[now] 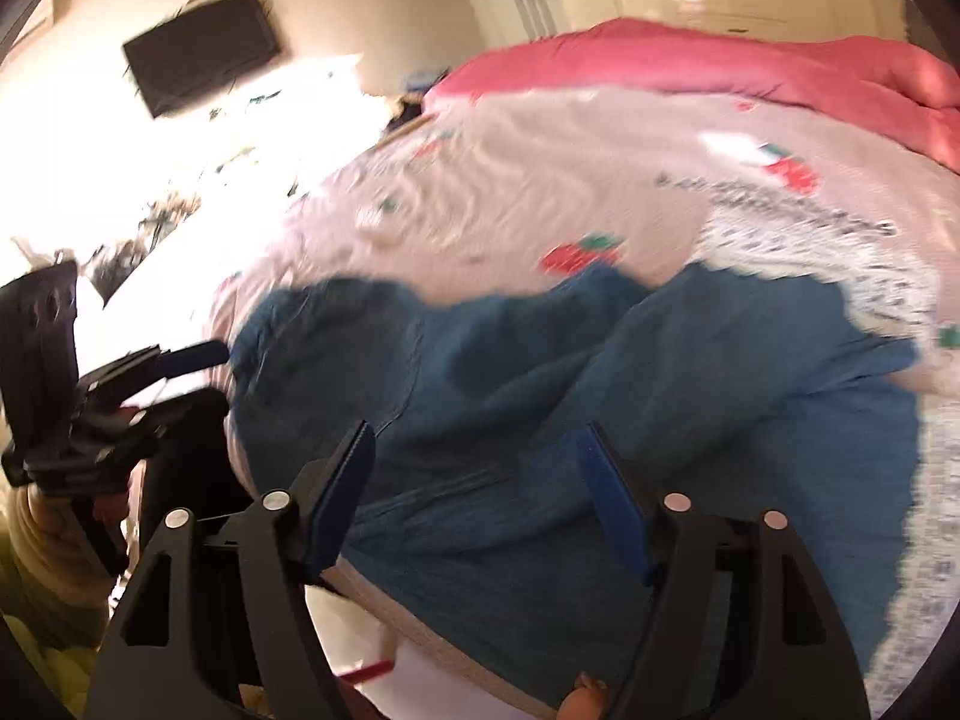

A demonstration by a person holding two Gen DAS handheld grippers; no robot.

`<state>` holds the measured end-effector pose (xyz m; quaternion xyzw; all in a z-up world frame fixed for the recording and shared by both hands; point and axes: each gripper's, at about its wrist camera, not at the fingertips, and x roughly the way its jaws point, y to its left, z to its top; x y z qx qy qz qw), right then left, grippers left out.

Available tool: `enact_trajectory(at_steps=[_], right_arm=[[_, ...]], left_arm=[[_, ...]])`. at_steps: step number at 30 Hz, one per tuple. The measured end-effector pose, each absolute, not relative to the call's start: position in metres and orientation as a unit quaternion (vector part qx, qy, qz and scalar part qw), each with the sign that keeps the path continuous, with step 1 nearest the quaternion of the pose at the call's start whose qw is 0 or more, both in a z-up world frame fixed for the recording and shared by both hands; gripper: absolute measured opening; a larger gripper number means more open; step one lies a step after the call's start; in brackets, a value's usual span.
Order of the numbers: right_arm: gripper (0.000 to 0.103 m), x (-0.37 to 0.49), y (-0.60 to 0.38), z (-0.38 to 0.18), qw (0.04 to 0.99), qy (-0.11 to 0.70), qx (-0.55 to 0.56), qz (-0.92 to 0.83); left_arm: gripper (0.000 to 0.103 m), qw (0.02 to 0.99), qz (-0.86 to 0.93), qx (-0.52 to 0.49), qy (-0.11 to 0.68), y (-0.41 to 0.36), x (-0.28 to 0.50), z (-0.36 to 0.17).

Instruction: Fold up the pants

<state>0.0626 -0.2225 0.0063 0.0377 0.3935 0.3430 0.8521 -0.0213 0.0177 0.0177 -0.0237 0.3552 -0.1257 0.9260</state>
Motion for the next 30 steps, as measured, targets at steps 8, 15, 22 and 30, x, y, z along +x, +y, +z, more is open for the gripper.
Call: enact_trajectory(at_steps=[8,15,22,30], right_arm=[[0.089,0.065,-0.268,0.020,0.883,0.384,0.047,0.265],[0.094,0.066,-0.291,0.027,0.899,0.370,0.054,0.228],[0.095,0.072,-0.312,0.023,0.904,0.375,0.071,0.191],[0.095,0.086,-0.320,0.018,0.902,0.385,0.084,0.174]], left_arm=[[0.090,0.918,-0.167,0.003,0.359,-0.033,-0.006,0.021],[0.090,0.911,-0.180,-0.001,0.372,-0.052,0.011,0.022],[0.090,0.888,-0.224,-0.030,0.401,-0.070,0.025,0.007],[0.033,0.852,-0.264,-0.039,0.450,-0.093,0.046,-0.028]])
